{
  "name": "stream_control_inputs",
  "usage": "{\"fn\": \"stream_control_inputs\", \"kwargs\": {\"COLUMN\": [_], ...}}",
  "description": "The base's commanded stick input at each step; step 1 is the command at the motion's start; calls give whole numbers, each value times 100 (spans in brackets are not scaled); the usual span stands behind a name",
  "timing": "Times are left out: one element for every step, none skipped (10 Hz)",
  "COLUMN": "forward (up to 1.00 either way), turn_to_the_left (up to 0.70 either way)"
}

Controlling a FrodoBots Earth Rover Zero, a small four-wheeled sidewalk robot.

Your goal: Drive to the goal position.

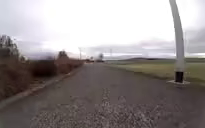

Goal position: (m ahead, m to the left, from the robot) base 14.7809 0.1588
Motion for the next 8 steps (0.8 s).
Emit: {"fn": "stream_control_inputs", "kwargs": {"forward": [100,100,100,100,100,100,100,100], "turn_to_the_left": [0,0,0,0,0,0,0,0]}}
